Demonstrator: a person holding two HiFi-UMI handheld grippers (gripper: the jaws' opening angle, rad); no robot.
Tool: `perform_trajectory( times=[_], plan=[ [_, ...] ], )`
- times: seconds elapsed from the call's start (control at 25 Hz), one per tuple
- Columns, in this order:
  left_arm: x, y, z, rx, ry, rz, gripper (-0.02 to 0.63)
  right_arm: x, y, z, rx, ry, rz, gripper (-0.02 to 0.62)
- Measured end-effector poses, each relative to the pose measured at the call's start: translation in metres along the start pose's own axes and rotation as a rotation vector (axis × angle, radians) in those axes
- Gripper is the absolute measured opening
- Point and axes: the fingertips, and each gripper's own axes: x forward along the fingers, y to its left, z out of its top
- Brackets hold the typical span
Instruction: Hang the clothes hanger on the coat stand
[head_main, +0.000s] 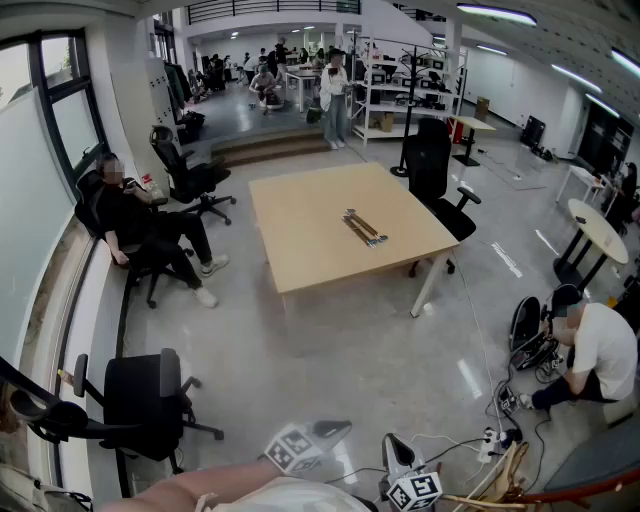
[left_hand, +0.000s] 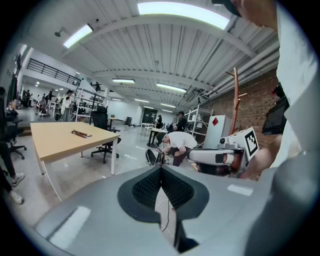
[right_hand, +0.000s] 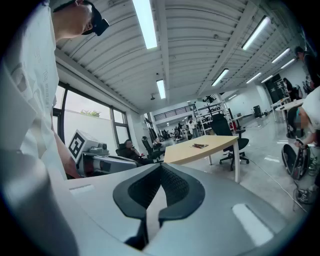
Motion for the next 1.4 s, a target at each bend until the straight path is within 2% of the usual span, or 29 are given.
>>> perform_trajectory(
  times=[0.16, 0.36, 0.72, 0.96, 1.12, 1.4],
  plan=[
    [-0.018, 0.005, -0.009, -0.016, -0.004, 0.075, 0.002, -0.003, 0.000, -0.006, 0.025, -0.020, 0.012, 0.012],
    [-0.017, 0.010, -0.015, -0.068, -0.031, 0.169, 0.002, 0.002, -0.007, 0.003, 0.031, -0.040, 0.087, 0.014],
    [0.001, -0.010, -0.022, -0.109, -0.046, 0.243, 0.002, 0.010, -0.016, -0.004, 0.036, 0.031, 0.169, 0.014],
    [-0.002, 0.003, -0.024, -0.131, -0.045, 0.296, 0.002, 0.028, -0.020, -0.003, 0.024, 0.071, 0.227, 0.014],
    [0.002, 0.028, -0.018, -0.137, -0.049, 0.303, 0.002, 0.050, -0.031, 0.001, 0.032, 0.084, 0.237, 0.014],
    [0.027, 0.092, 0.003, -0.137, -0.072, 0.258, 0.002, 0.107, -0.049, 0.018, -0.023, 0.099, 0.194, 0.014]
  ],
)
